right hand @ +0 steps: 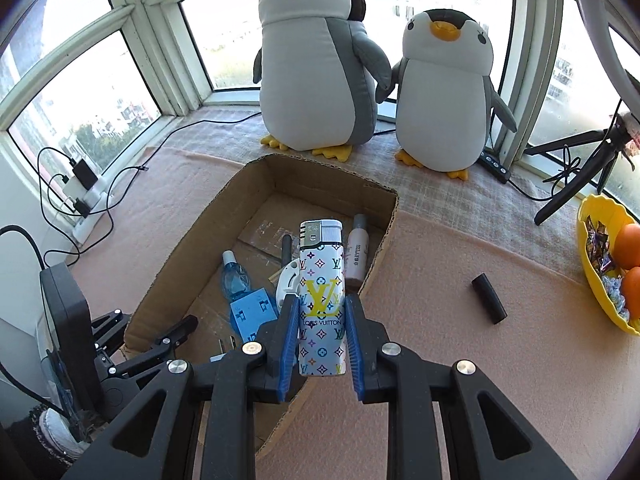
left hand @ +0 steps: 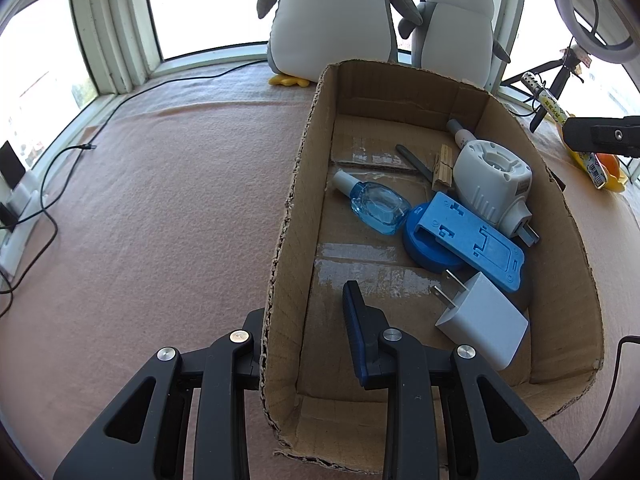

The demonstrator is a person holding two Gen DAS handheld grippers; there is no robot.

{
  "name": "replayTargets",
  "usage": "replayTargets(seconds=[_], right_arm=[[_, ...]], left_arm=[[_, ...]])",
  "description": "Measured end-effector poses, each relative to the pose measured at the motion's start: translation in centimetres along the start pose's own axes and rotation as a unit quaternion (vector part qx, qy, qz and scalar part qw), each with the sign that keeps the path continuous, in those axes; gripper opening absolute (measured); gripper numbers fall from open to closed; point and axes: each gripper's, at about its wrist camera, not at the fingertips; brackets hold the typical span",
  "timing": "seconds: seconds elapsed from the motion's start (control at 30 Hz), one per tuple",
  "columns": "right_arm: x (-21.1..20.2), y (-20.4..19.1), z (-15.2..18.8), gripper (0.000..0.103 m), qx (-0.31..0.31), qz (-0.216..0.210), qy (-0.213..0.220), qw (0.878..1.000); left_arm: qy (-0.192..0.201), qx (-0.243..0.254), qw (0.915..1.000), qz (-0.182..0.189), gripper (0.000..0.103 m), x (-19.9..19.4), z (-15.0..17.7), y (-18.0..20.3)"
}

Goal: Organize rigid objects
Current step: 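Carry the lighter into the box and open the right gripper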

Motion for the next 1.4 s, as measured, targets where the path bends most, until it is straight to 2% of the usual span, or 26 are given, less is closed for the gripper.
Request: replayTargets(seconds=[0.47, 0.83, 0.93, 1.0, 1.07, 1.4], right_arm=[[4.2, -2.8, -1.3, 0.021, -0.009, -0.021, -0.027, 0.999], [6.3, -3.3, -1.8, 0.021, -0.013, -0.03, -0.045, 0.998], [6.3, -3.5, -1.7, 0.022, -0.017, -0.02, -0.041, 0.999], [6.3, -3.5, -1.8, 0.029, -0.016, -0.027, -0.04, 0.999], [6.0, -3.6, -1.8, 0.043, -0.017, -0.023, -0.034, 0.999], [5.2, -3.2, -1.8, 0.052, -0.009, -0.025, -0.024, 0.999]], left_arm=[[0.0, -0.002, 1.0, 0.001, 0.027, 0.1, 0.0, 0.1], [0.0, -0.002, 1.0, 0.001, 0.027, 0.1, 0.0, 0.0], [0.0, -0.002, 1.0, 0.001, 0.027, 0.1, 0.0, 0.0], [0.001, -0.002, 1.0, 0.001, 0.027, 0.0, 0.0, 0.0], [0.0, -0.002, 1.0, 0.001, 0.027, 0.1, 0.0, 0.0], [0.001, -0.002, 1.0, 0.001, 0.027, 0.1, 0.1, 0.1]])
Point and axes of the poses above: each gripper's, at about its wrist camera, not at the fingertips, and x roughly the way its jaws point, y to its right, z to its underside, and after that the axes turned 6 degrees about -z, right-handed
